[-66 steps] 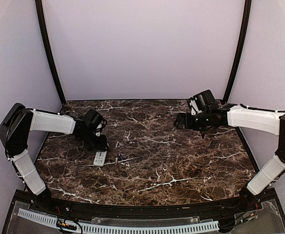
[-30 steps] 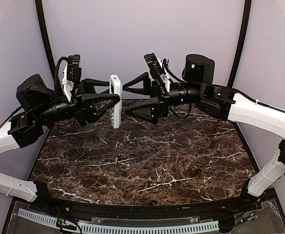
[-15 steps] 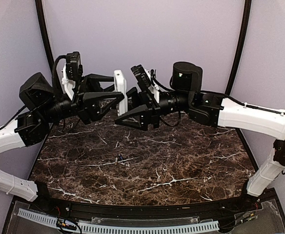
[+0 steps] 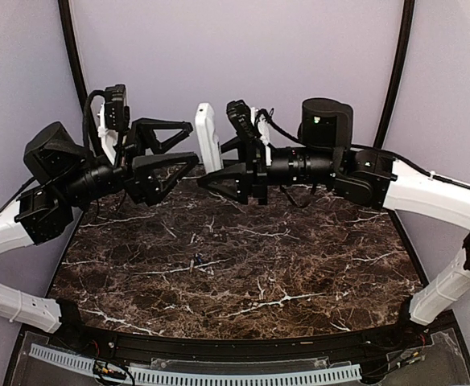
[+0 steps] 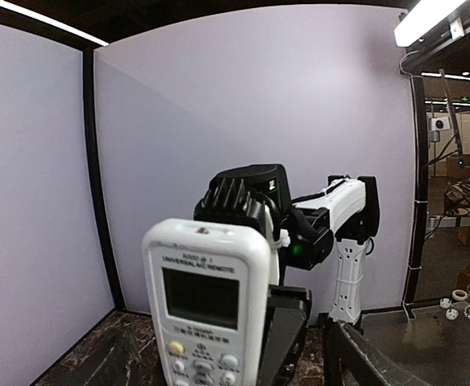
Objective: Load the batteries into the remote control
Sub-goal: Pass from the left arm to the right, then pass from the right arm to the left
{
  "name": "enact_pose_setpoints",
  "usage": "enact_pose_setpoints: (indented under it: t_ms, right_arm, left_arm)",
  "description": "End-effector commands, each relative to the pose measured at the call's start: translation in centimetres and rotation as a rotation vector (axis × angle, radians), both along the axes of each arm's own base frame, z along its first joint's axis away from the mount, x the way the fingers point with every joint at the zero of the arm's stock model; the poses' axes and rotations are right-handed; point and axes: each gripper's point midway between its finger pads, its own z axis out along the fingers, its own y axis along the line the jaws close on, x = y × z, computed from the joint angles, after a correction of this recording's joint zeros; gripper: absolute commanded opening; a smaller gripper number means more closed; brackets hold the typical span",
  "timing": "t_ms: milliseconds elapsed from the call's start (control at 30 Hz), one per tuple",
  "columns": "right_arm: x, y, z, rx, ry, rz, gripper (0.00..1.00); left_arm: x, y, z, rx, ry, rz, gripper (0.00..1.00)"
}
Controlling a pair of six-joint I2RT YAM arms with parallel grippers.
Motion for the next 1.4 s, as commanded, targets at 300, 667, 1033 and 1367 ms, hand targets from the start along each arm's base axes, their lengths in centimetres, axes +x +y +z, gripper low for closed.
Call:
enact_pose_setpoints:
  t_ms: [300, 667, 1033, 1367]
  right_arm:
    - [10.5, -3.4, -0.7, -0.197, -0.309, -0.834, 0.11]
    - [8.7, -1.8, -0.5, -0.136, -0.272, -0.742, 0.12]
    - [8.0, -1.0, 0.0, -0.127, -0.302, -0.726, 0.12]
    - [7.9, -1.1, 0.1, -0.117, -0.294, -0.725, 0.18]
  left_arm:
    - [5.0, 1.2, 0.3, 0.077, 0.177, 0.269, 0.8]
    - [8.7, 2.3, -0.8, 0.097, 0.265, 0.48, 0.62]
    - [9.0, 0.6, -2.2, 0.129, 0.317, 0.436, 0.52]
    - [8.7, 0.7, -2.1, 0.11, 0.343, 0.418, 0.01]
